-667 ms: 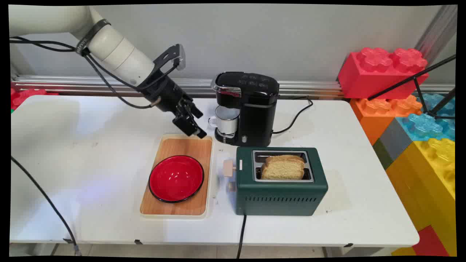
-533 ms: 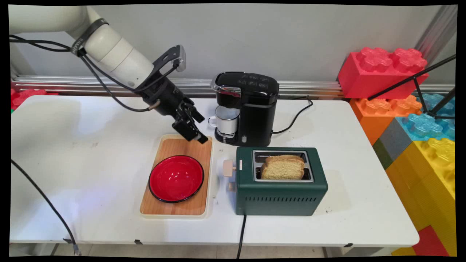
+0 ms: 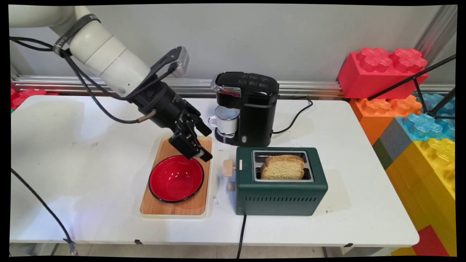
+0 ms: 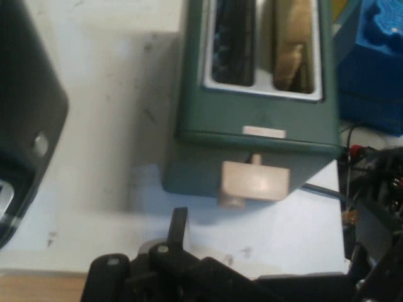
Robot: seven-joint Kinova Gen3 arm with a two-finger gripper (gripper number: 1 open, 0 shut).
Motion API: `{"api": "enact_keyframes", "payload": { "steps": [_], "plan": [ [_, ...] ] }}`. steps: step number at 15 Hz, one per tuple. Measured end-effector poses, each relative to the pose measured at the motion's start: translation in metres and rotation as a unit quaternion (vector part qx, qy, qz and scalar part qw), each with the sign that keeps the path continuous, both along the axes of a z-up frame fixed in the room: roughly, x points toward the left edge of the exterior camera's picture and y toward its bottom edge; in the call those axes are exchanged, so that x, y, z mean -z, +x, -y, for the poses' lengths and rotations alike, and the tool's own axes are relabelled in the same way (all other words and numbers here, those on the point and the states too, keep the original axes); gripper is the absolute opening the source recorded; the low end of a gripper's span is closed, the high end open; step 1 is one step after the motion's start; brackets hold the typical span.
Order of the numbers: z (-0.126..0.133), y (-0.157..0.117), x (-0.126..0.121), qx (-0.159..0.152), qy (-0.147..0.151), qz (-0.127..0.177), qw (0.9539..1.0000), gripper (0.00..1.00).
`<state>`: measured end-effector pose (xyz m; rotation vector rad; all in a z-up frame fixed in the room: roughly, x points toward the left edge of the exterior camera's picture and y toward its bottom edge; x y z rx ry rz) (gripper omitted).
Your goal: Press the toaster switch
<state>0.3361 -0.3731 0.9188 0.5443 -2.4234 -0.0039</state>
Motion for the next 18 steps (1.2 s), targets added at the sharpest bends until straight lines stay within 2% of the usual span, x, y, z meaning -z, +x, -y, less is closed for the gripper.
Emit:
{"api": "enact_keyframes", "payload": {
  "steps": [4, 7, 8, 14, 18],
  "plan": [
    [-0.013, -0.004, -0.006, 0.034, -0.019, 0.000, 0.9992, 1.00],
    [-0.019, -0.003, -0.008, 0.045, -0.030, 0.001, 0.9985, 1.00],
    [-0.020, -0.003, -0.009, 0.047, -0.033, 0.002, 0.9983, 0.00],
    [-0.024, 0.003, -0.005, 0.042, -0.040, 0.001, 0.9983, 0.00],
    [-0.025, 0.007, 0.001, 0.033, -0.036, -0.014, 0.9987, 0.00]
  ]
}}
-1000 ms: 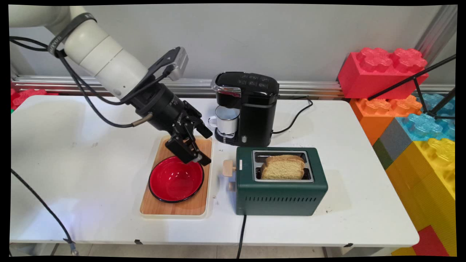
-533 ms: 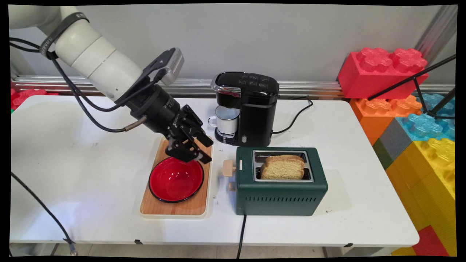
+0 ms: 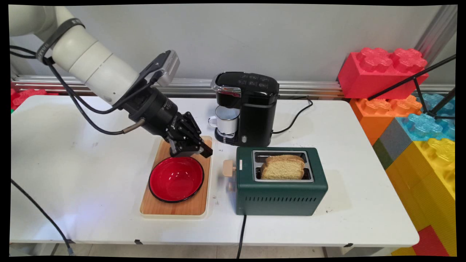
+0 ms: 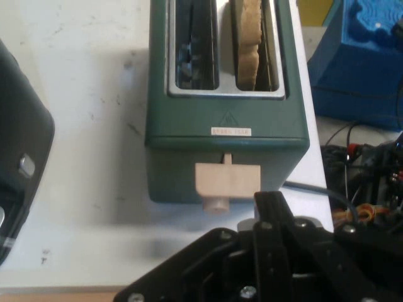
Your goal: Press the toaster switch
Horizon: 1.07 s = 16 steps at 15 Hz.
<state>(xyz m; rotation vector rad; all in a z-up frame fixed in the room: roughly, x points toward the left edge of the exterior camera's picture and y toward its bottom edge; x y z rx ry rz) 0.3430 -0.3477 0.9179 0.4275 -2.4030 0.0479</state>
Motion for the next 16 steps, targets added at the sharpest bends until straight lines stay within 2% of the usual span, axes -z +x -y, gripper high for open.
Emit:
{"api": "enact_keyframes", "payload": {
  "steps": [8, 16],
  "plan": [
    [-0.007, 0.025, 0.034, -0.001, -0.006, -0.053, 0.9986, 0.00],
    [-0.008, 0.036, 0.061, -0.012, -0.021, -0.094, 0.9953, 0.00]
  ]
}}
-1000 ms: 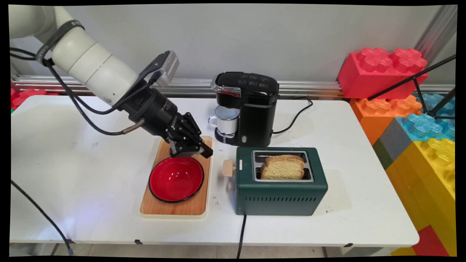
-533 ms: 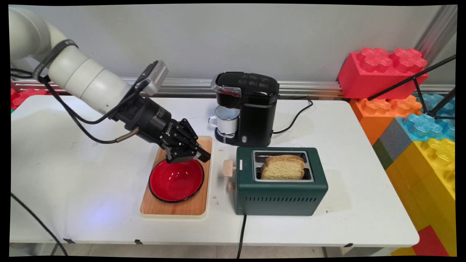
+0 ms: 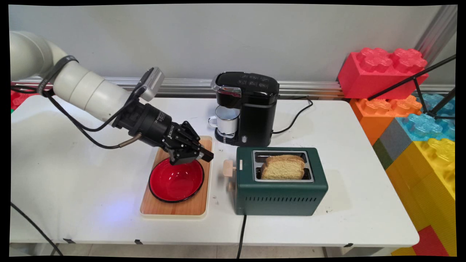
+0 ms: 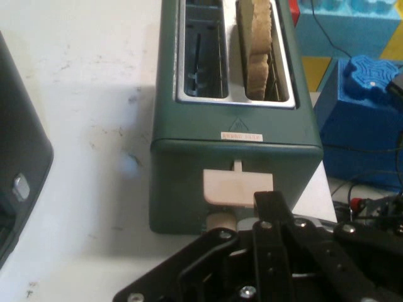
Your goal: Press the toaster switch
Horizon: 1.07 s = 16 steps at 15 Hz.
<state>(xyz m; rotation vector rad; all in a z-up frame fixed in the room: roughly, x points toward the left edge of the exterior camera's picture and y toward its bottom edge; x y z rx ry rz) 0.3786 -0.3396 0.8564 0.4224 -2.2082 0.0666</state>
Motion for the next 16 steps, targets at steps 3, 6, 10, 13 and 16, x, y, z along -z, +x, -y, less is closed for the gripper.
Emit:
{"api": "enact_keyframes", "payload": {
  "steps": [3, 6, 10, 13, 16],
  "plan": [
    [-0.001, -0.001, 0.008, -0.001, -0.004, -0.013, 0.9999, 0.00],
    [-0.002, -0.002, 0.015, -0.002, -0.006, -0.019, 0.9998, 0.00],
    [-0.002, -0.007, 0.026, -0.004, -0.009, -0.026, 0.9996, 0.00],
    [0.001, -0.012, 0.034, -0.007, -0.014, -0.029, 0.9994, 0.00],
    [0.004, -0.017, 0.041, -0.008, -0.017, -0.034, 0.9992, 0.00]
  ]
}}
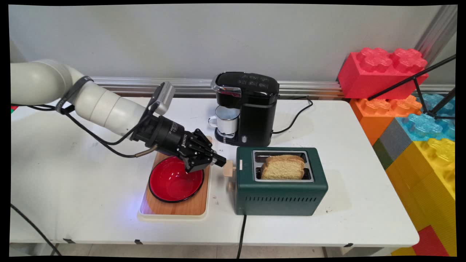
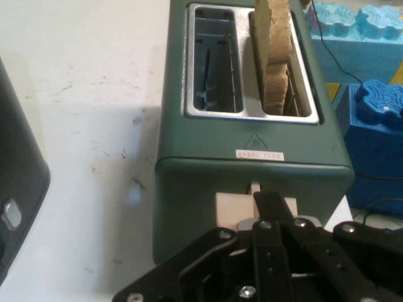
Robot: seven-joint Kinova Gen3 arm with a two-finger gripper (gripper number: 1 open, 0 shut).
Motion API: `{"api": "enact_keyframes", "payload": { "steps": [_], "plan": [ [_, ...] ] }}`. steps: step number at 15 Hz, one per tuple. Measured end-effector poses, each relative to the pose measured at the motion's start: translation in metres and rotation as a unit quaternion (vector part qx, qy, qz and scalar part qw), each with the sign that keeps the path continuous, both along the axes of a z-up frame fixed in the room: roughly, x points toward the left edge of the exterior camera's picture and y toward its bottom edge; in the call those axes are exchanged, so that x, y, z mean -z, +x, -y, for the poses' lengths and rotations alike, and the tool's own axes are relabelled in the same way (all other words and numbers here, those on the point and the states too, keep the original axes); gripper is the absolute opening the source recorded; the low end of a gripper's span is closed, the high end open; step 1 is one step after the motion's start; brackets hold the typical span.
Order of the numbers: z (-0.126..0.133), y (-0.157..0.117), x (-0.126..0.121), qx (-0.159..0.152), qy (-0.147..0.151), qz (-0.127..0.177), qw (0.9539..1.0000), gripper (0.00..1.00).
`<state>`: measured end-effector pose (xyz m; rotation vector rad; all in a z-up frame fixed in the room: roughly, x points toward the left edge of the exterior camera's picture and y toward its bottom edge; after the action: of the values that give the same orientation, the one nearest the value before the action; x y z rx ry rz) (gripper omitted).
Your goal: Press the toaster switch
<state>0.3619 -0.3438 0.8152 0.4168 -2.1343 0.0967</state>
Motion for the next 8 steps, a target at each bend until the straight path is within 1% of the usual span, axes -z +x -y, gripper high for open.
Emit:
{"api": "enact_keyframes", "payload": {
  "steps": [8],
  "plan": [
    [0.004, -0.008, 0.013, 0.003, -0.002, -0.008, 1.0000, 0.00]
  ]
}}
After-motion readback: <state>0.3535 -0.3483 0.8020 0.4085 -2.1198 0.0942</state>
